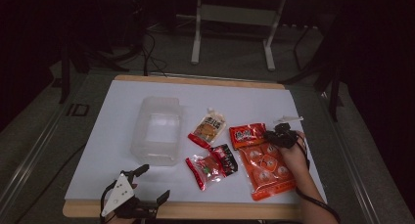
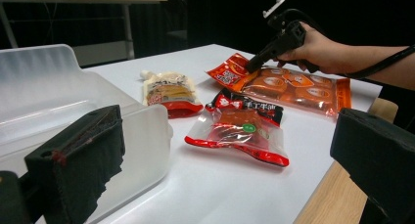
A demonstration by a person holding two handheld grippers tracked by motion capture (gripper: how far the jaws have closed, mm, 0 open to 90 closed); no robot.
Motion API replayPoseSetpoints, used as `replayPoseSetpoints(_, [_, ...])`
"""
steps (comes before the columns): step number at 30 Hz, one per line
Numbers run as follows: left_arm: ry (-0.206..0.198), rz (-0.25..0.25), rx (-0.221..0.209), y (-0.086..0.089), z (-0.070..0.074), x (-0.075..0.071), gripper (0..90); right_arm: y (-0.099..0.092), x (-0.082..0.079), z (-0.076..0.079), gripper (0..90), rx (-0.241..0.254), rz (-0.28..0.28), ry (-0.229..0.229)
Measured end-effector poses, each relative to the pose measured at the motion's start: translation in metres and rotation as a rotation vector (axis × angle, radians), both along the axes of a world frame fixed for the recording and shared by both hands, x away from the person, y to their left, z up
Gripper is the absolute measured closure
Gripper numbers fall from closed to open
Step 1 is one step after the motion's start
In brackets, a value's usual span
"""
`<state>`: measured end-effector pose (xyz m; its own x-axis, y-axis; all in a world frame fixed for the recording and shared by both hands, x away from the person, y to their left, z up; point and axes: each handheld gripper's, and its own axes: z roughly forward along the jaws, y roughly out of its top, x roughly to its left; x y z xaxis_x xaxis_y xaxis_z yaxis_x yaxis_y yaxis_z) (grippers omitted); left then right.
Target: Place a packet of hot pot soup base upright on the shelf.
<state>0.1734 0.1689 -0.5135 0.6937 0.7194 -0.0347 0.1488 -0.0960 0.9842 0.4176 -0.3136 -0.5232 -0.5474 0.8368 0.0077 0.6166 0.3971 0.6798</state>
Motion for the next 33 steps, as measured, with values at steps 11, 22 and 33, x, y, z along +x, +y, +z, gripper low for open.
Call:
replayPoseSetpoints(11, [-0.001, 0.003, -0.002, 0.000, 0.000, 0.000, 0.1, -0.010, -0.011, 0.018, 86.1, 0.001, -0.005, -0.031])
replayPoseSetpoints(22, [0.006, -0.001, 0.003, -0.003, 0.000, 0.001, 0.1, -0.026, -0.038, 0.055, 88.3, 0.090, -0.004, -0.117])
replayPoseSetpoints(33, [0.028, -0.018, -0.016, -0.010, 0.004, 0.002, 0.2, -0.033, -0.070, 0.087, 88.5, 0.141, 0.015, -0.213])
